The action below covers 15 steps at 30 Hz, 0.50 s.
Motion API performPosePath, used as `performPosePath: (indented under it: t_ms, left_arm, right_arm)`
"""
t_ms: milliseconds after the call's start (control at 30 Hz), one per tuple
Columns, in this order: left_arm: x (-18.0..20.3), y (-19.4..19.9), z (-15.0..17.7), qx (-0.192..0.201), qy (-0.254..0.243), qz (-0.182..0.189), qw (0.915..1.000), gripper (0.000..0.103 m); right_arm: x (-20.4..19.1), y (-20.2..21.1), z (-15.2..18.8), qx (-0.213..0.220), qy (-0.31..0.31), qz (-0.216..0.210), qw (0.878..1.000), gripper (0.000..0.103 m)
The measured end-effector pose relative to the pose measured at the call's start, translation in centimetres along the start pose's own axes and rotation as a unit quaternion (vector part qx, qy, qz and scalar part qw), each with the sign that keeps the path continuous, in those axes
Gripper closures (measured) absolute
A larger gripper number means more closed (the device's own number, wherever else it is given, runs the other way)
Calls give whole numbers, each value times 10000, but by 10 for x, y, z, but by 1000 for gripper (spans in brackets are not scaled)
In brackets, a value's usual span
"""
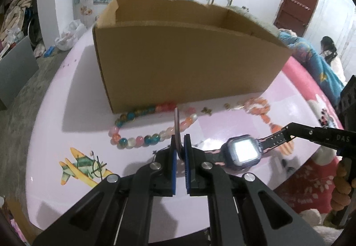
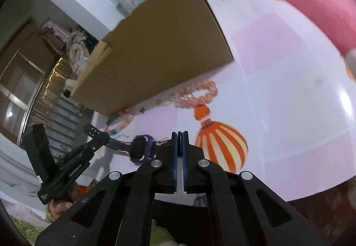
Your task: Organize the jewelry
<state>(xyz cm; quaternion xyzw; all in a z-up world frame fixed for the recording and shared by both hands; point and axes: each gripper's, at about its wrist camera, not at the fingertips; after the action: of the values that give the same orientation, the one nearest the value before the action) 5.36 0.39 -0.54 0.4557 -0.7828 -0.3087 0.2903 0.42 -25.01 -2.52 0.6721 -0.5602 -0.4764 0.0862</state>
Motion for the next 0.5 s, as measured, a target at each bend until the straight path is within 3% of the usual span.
performPosePath:
  t_ms: [500]
  left_arm:
    - [16, 59, -36, 572, -217, 658, 9960, 100]
  right_arm:
    - [-46, 50, -30, 563, 735, -46, 9957, 101]
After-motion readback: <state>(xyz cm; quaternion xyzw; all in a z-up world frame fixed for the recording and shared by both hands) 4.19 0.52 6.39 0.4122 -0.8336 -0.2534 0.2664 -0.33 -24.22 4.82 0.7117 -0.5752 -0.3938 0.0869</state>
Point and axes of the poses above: each gripper's, at about its wrist camera, not at the fingertips, and y roughly against the way its jaws point, x to its right, z to its underside
